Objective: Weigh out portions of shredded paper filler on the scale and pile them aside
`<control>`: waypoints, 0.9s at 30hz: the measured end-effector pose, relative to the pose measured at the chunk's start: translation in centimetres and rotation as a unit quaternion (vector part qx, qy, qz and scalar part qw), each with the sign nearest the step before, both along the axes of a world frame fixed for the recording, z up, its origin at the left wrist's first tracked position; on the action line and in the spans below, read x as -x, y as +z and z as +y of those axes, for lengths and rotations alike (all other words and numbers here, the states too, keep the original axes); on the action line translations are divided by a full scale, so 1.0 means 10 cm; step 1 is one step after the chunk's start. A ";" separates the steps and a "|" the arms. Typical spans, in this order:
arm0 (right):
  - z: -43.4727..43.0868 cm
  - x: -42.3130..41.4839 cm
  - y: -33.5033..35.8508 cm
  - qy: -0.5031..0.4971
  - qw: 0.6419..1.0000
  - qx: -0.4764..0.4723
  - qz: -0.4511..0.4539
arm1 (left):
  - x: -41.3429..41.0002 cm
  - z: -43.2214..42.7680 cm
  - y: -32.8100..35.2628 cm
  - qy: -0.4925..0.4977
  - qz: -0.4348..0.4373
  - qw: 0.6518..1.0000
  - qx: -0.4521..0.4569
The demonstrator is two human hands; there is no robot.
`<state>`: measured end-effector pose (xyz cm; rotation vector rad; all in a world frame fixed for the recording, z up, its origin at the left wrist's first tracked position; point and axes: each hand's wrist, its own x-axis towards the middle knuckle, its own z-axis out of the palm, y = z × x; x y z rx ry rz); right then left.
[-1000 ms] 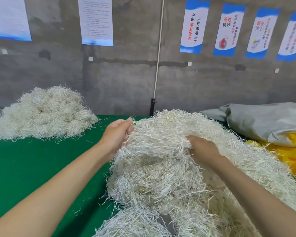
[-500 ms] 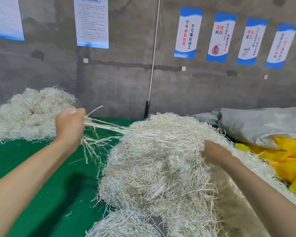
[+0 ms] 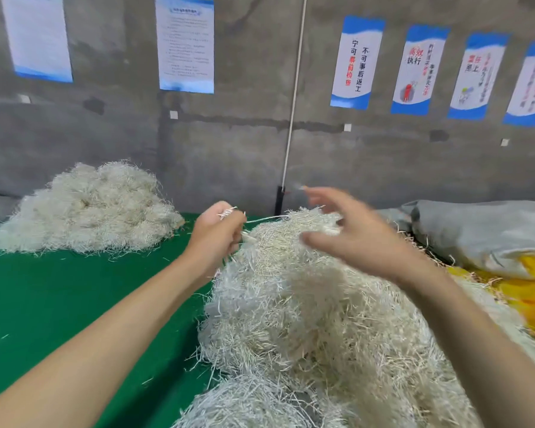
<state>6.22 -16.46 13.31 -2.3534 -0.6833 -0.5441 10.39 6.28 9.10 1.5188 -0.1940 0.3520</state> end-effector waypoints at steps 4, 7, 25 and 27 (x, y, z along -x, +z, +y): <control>0.65 -0.16 -0.61 0.069 0.980 0.102 0.158 | 0.12 -0.17 0.19 -0.023 -0.021 0.990 0.139; 0.77 -0.36 -1.00 0.023 0.981 0.052 0.188 | 0.18 -0.10 0.34 -0.107 0.002 0.925 0.366; 0.51 -0.23 -0.23 0.134 0.916 -0.357 0.127 | 0.16 -0.02 -0.17 0.013 -0.092 0.969 -0.227; 0.47 -0.26 -0.35 0.149 0.950 -0.237 0.139 | 0.16 -0.04 -0.09 0.034 -0.072 0.981 -0.174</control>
